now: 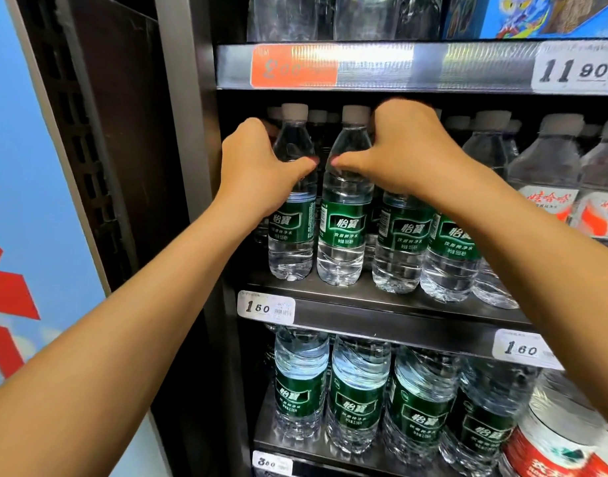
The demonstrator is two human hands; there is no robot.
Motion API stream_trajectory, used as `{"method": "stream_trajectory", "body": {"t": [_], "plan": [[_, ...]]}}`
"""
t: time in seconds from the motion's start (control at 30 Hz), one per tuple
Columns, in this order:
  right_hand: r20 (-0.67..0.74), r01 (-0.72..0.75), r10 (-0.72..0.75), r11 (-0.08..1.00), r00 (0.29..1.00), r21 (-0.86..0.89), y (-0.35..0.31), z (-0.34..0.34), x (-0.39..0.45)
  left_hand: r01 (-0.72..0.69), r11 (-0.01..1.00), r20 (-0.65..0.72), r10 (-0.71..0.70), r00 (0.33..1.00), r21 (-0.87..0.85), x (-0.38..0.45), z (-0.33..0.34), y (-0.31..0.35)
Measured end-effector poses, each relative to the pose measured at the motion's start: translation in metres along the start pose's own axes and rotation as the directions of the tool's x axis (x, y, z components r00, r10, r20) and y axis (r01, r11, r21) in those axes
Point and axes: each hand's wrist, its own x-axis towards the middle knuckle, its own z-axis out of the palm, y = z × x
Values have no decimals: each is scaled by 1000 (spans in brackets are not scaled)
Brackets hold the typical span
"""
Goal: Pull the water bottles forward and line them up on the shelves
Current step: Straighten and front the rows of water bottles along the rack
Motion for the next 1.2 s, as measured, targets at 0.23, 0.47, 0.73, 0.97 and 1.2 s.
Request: {"method": "stream_trajectory", "body": {"t": [0.23, 0.47, 0.73, 0.97, 1.2], "plan": [[-32, 12, -13, 1000, 999, -20, -5, 1, -4, -17, 999, 17, 16, 1000, 34, 5, 1, -1], [-20, 13, -13, 1000, 1000, -2, -4, 1, -5, -12, 1000, 42, 11, 999, 15, 3, 1, -1], [-44, -9, 9, 1000, 999, 2, -5, 2, -6, -13, 1000, 95, 15, 995, -23, 4, -5, -1], [-56, -26, 25, 1000, 998, -9, -6, 4, -9, -14, 1000, 98, 14, 995, 0, 3, -4, 1], [-73, -10, 9, 1000, 997, -20, -6, 5, -11, -6, 1000, 78, 5, 997, 19, 2, -2, 0]]}}
